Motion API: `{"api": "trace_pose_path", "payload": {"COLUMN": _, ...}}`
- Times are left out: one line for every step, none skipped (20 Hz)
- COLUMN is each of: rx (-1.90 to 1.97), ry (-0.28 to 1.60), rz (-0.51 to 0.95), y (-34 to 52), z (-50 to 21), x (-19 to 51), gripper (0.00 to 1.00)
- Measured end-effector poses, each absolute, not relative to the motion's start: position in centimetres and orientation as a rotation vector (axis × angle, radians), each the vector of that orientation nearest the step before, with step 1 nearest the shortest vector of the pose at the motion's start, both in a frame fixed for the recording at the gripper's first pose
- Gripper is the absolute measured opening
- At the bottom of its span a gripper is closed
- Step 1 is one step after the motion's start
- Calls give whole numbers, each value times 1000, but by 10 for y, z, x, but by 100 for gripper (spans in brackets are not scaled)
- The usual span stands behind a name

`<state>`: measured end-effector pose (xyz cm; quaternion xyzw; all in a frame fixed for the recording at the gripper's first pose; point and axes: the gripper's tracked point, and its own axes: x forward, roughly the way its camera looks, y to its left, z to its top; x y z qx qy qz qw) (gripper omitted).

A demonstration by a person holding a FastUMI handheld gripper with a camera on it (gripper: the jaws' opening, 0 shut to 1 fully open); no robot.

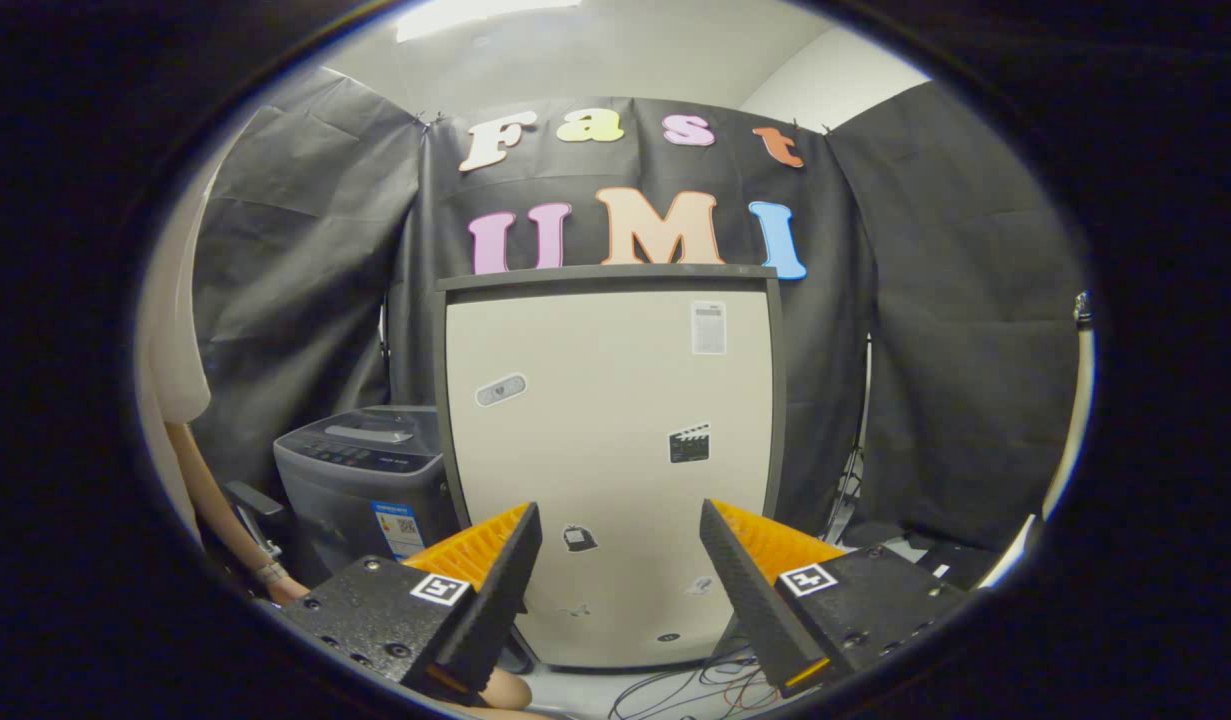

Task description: Put the clothes into the washing machine and then close the washing machine lid.

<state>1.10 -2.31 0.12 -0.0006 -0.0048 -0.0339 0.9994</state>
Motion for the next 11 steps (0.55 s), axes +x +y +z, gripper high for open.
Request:
{"api": "trace_pose_path", "payload": {"rx": -1, "ry": -10, "rz": -68, "y": -23, "z": 1, "x": 11, "gripper": 97}}
{"api": "trace_pose_path", "payload": {"rx": -1, "ry": -10, "rz": -68, "y": -23, "z": 1, "x": 11, "gripper": 97}}
{"api": "trace_pose_path", "payload": {"rx": -1, "ry": -10, "rz": -67, "y": -23, "z": 1, "x": 11, "gripper": 97}}
{"api": "trace_pose_path", "payload": {"rx": -2, "ry": -9, "rz": -67, "y": -23, "z": 1, "x": 11, "gripper": 97}}
{"api": "trace_pose_path", "payload": {"rx": -2, "ry": -9, "rz": -67, "y": -24, "z": 1, "x": 11, "gripper": 97}}
{"api": "trace_pose_path", "payload": {"rx": -2, "ry": -9, "rz": -67, "y": -23, "z": 1, "x": 11, "gripper": 97}}
{"api": "trace_pose_path", "payload": {"rx": -2, "ry": -9, "rz": -67, "y": -24, "z": 1, "x": 11, "gripper": 97}}
{"api": "trace_pose_path", "payload": {"rx": -2, "ry": -9, "rz": -67, "y": -24, "z": 2, "x": 11, "gripper": 97}}
{"api": "trace_pose_path", "payload": {"rx": -2, "ry": -9, "rz": -67, "y": -24, "z": 1, "x": 11, "gripper": 97}}
{"api": "trace_pose_path", "payload": {"rx": -2, "ry": -9, "rz": -67, "y": -23, "z": 1, "x": 11, "gripper": 97}}
{"api": "trace_pose_path", "payload": {"rx": -2, "ry": -9, "rz": -67, "y": -24, "z": 1, "x": 11, "gripper": 97}}
